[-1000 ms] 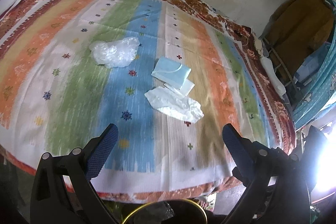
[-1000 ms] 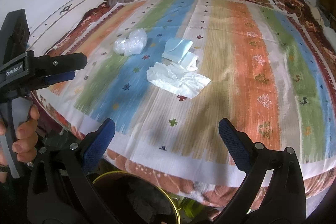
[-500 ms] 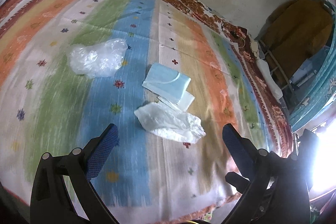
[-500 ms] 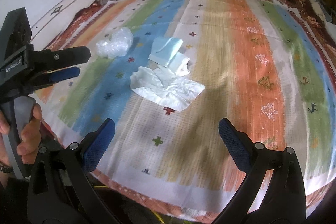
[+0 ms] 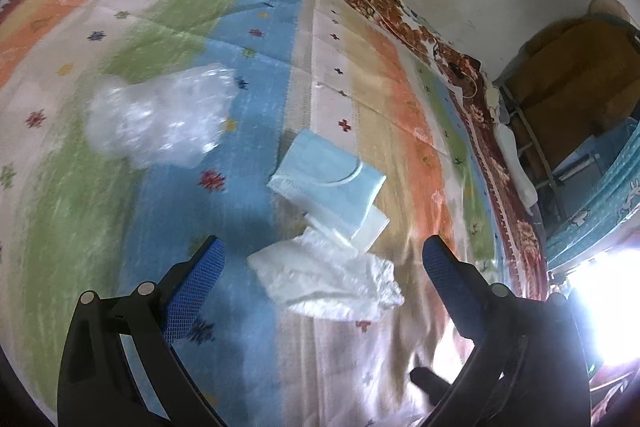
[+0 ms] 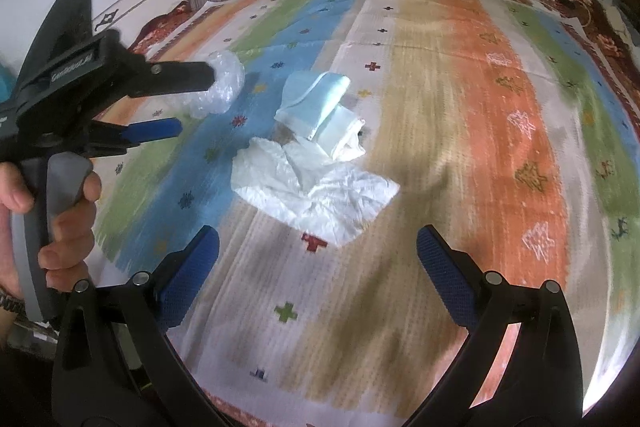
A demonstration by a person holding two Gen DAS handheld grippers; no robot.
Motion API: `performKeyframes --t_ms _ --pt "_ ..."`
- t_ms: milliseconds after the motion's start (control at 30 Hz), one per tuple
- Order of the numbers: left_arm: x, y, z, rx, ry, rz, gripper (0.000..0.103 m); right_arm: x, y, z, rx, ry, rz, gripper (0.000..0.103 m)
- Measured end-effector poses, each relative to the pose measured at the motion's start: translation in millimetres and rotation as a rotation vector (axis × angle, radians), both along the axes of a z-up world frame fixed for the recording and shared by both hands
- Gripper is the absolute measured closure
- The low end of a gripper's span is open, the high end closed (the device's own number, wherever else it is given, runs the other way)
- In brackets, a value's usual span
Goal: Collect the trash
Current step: 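Grasp the blue face mask with left tool while right tool grasps the white tissue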
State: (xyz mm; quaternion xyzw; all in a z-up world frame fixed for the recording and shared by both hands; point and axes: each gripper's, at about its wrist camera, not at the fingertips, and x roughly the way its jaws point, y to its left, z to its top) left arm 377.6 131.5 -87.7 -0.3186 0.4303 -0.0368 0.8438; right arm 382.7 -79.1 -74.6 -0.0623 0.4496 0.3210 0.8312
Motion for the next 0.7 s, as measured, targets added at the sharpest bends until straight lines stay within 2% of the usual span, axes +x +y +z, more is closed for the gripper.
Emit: performKeyframes --t_ms 433,567,700 --pt "50 6 -28 -0.079 0.029 0.022 0.007 30 18 -25 -0.017 0.036 0.019 0.023" --pt "62 10 -32 -0.103 0.033 0.033 0.007 35 21 -31 -0.015 0.057 0.022 0.039" --pt "77 7 -39 -0.135 0.033 0.021 0.010 38 24 -40 -0.035 0.081 0.031 0.066"
